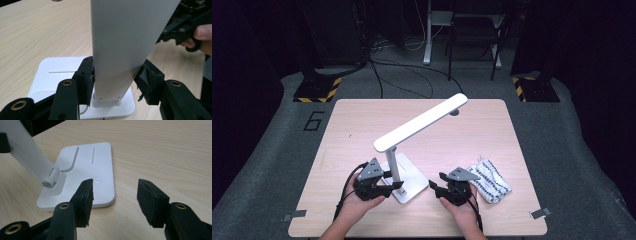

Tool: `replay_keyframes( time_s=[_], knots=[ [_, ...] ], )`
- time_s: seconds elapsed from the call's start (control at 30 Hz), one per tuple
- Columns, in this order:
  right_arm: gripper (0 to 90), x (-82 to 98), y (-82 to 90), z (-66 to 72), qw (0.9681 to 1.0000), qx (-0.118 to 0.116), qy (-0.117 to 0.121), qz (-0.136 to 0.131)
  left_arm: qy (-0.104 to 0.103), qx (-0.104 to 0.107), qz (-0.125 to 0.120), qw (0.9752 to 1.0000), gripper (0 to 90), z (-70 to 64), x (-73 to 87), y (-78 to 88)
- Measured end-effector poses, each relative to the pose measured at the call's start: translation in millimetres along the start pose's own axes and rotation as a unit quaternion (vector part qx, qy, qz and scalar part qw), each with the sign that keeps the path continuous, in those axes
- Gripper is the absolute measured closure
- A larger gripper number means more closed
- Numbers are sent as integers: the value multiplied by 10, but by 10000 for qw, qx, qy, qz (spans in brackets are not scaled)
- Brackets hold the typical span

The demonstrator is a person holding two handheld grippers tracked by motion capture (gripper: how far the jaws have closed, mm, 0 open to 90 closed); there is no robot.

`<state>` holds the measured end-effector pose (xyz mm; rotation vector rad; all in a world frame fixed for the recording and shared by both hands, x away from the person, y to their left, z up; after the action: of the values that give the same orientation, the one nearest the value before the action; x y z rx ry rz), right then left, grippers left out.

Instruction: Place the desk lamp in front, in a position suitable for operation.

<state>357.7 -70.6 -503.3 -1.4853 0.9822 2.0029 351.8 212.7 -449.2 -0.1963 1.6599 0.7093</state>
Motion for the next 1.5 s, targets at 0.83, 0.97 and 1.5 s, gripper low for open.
replay_keyframes(
  time_s=[0.83, 0.97, 1.5],
  knots=[
    [465, 2, 1, -25, 10000, -1, -91, -30, 262, 371, -68, 9989, 371, 146, -138, 484],
    [464, -2, 8, -32, 9999, -11, -116, -34, 219, 300, -144, 9992, 367, 139, -230, 498],
    [456, -117, 131, -102, 9995, 148, -181, -221, -22, 278, -391, 9988, 503, 88, -558, 578]
  ],
)
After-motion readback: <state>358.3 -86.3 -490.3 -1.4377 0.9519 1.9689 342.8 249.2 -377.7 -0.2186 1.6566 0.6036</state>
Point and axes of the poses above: each handheld gripper's, and its own axes: y roughly backward along the jaws, x roughly out of its underside, z roughly to its left, the point moved 1 cm from there along -y, roughly forward along the jaws, and after that the axes turned 13 degrees about -z, right-handed, at the moved point
